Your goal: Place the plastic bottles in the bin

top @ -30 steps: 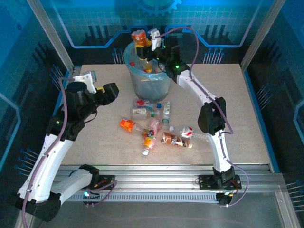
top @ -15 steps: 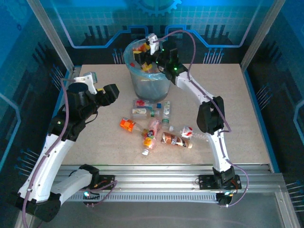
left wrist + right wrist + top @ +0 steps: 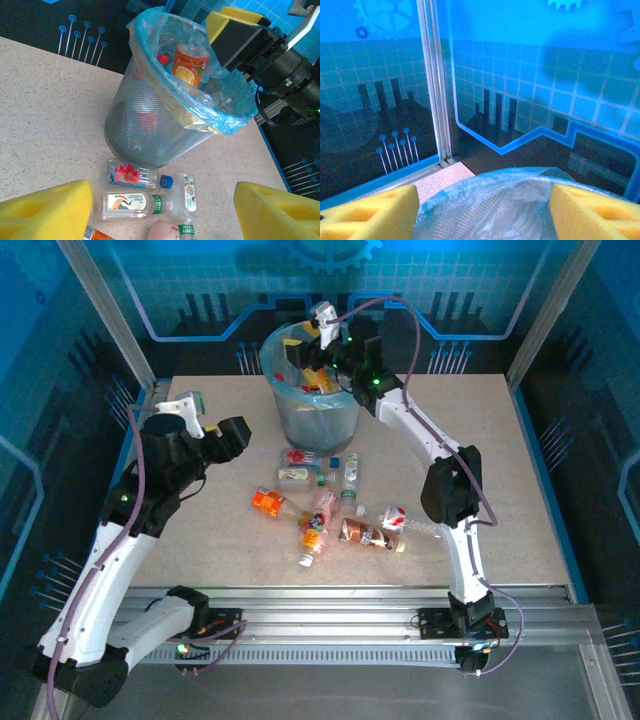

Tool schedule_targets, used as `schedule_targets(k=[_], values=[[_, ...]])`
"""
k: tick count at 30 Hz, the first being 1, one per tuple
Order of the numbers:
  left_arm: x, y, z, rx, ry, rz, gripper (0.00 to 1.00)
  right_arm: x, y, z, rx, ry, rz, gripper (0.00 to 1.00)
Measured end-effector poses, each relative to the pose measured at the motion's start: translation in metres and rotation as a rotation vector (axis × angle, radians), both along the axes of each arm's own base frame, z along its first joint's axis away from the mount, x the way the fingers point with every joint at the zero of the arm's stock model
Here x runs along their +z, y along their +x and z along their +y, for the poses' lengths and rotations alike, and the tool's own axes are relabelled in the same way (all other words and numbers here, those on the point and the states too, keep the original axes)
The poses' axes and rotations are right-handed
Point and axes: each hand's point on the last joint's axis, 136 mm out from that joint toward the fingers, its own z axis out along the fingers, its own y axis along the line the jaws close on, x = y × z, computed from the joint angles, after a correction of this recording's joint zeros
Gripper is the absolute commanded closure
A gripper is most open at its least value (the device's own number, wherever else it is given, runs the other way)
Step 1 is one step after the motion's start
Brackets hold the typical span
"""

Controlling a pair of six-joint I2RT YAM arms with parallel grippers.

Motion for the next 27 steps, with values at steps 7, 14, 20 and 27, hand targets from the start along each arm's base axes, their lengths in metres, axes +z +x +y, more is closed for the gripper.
schedule_targets(k=[7, 14, 20, 27], values=[[-0.006, 0.000, 0.001, 0.003, 0.005, 0.012, 0.25, 0.045, 0.008, 0.003, -0.007, -0.011, -0.049, 0.56], [-0.009, 0.000, 0.000, 0.003, 0.006, 0.017, 0.25, -0.028, 0.022, 0.003, -0.041, -0.158, 0.128, 0.62], [-0.010, 0.000, 0.000, 0.002, 0.007, 0.019, 0.25, -0.119, 0.023, -0.007, -0.072, -0.332, 0.325, 0.62], [-0.015, 0.002, 0.000, 0.003, 0.010, 0.032, 0.25, -0.097, 0.018, -0.011, -0.076, -0.347, 0.288, 0.56]])
